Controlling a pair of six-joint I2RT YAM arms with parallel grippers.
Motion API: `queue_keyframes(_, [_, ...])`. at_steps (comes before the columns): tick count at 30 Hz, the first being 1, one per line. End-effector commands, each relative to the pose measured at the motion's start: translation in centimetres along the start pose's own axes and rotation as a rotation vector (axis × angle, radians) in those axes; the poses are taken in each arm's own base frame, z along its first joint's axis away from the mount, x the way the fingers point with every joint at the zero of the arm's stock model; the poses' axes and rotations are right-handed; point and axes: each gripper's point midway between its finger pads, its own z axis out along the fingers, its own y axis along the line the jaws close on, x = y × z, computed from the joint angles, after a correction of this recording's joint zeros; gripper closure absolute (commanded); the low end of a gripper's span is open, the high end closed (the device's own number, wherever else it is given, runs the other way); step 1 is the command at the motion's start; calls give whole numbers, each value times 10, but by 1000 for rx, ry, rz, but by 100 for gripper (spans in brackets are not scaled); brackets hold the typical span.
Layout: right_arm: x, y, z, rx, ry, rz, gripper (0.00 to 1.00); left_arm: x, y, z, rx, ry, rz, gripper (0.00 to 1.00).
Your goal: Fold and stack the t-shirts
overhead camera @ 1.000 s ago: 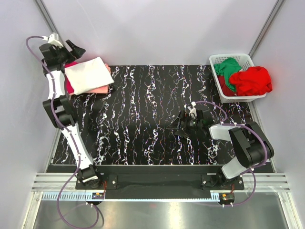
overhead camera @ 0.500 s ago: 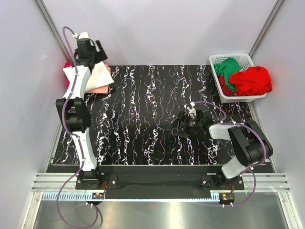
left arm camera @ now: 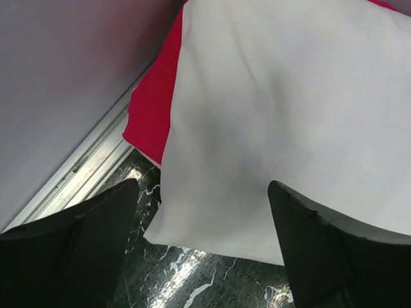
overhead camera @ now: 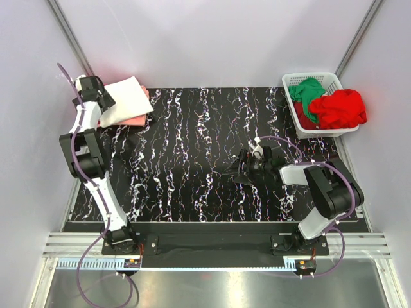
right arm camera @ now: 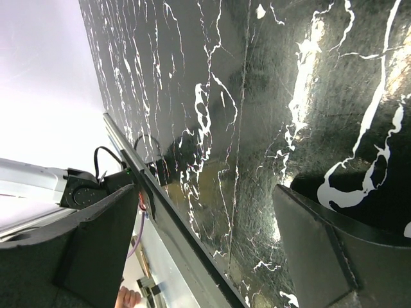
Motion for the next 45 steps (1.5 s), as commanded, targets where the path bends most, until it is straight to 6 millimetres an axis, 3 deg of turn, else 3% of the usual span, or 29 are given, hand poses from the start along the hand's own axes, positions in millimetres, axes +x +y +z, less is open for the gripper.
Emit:
queue_keyframes(1, [-12, 15, 0, -58, -12, -47, 7, -29, -5, 4, -1, -78, -40, 12])
queue_keyframes(10, [-13, 14, -1, -73, -8, -38, 7, -30, 8, 35, -7, -55, -74, 15])
queue_keyframes(15, [-14, 14, -1, -85, -6, -28, 7, -33, 3, 47, 25, -58, -66, 21])
queue_keyframes(18, [-14, 13, -1, -87, -4, -23, 7, -29, -1, 56, 54, -49, -71, 33])
queue_keyframes(19, [-13, 13, -1, -88, -2, -22, 7, -31, -5, 57, 74, -58, -75, 47])
queue_keyframes(24, [-14, 13, -1, -93, -4, -17, 7, -32, -18, 64, 128, -57, -78, 83])
queue_keyframes(28, [-14, 13, -1, -99, -3, -17, 7, -61, -32, 66, 158, -117, -55, 89])
queue_keyframes(29, [-14, 12, -1, -99, -2, -12, 7, -80, -40, 59, 177, -161, -54, 90])
queue_keyframes(30, [-14, 13, -1, -102, -1, -11, 7, -80, -40, 65, 175, -166, -36, 90])
queue_keyframes(36, [-15, 12, -2, -116, -3, 2, 7, -111, -64, 62, 252, -295, 15, 88])
queue_keyframes(39, [-16, 11, -3, -120, -3, 8, 7, -110, -64, 67, 246, -306, 32, 77])
queue_keyframes(42, [-16, 11, -3, -125, -2, 11, 7, -110, -58, 63, 231, -296, 37, 54])
queue_keyframes(43, [-17, 11, -3, -125, -6, 9, 7, -97, -55, 67, 222, -266, 39, 45])
queue_keyframes(44, [-16, 12, -3, -128, -4, 9, 7, -105, -57, 53, 238, -278, 34, 28])
queue_keyframes(45, [-16, 11, -3, -127, -3, 12, 7, -103, -57, 49, 241, -275, 31, 23])
